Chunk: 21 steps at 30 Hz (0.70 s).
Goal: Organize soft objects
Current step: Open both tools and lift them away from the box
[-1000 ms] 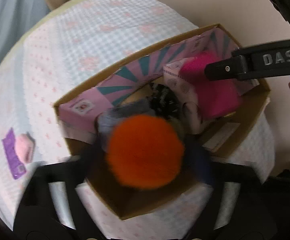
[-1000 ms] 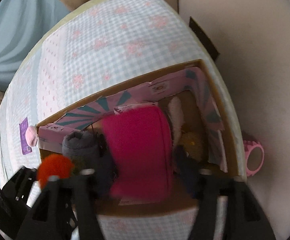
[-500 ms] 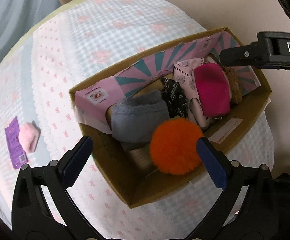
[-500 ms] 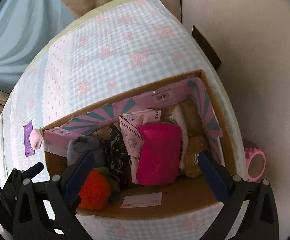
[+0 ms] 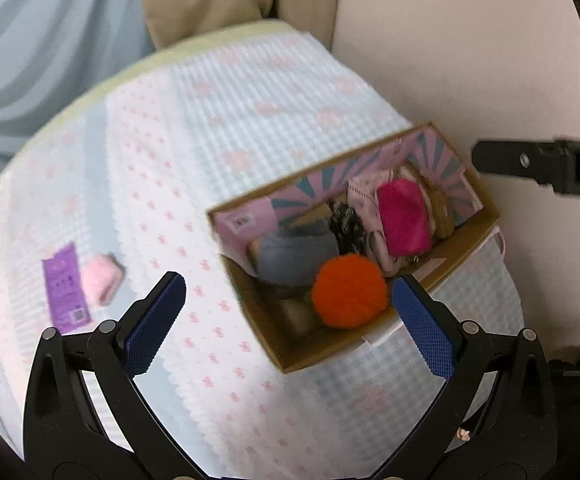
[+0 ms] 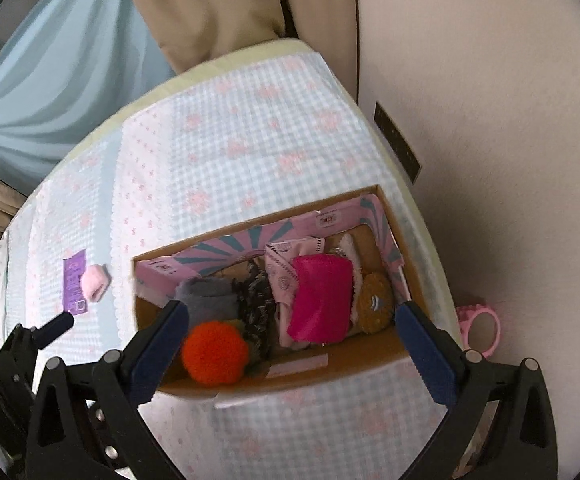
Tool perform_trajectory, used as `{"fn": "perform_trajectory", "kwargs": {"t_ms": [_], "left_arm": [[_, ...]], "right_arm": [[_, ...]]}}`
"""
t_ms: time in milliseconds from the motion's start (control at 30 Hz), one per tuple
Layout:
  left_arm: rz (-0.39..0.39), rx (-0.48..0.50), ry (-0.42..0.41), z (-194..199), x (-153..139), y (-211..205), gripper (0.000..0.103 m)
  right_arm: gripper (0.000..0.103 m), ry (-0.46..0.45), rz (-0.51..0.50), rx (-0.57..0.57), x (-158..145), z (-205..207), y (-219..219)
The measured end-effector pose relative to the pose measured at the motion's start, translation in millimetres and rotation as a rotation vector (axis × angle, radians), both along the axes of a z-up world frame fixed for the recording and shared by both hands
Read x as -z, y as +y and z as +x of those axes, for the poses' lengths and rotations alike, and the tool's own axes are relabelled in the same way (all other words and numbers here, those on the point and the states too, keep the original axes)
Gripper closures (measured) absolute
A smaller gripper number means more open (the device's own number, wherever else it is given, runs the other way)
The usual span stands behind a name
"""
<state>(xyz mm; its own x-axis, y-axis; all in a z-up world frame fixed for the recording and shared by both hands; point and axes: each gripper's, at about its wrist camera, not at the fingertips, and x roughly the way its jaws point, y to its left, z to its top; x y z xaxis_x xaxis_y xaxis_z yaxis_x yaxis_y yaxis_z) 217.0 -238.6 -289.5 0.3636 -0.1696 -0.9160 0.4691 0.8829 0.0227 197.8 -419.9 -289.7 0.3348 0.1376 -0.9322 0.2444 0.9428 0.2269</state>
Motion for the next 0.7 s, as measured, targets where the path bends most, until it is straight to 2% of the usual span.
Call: {"fn": "perform_trajectory", "kwargs": {"t_ms": [200, 467, 567, 700], "left_arm": [[-0.035, -0.032, -0.086, -20, -55, 25, 0.000], [-0.092, -0.150, -0.178, -48, -121, 72, 0.000], [-0.107, -0.200, -0.210, -57, -140, 88, 0.000], [-0.099, -0.254, -0.253, -72, -160, 105, 0.000]], "right_arm": [[0.000, -0.084, -0.043, -0.009, -54, -31, 20], [0.000, -0.171, -0.085, -0.016, -123, -80, 47], [0.000, -0.199, -0.125, -0.032, -141, -94, 59], [0.000, -0.242, -0.128, -0.064, -156, -102, 69]]}}
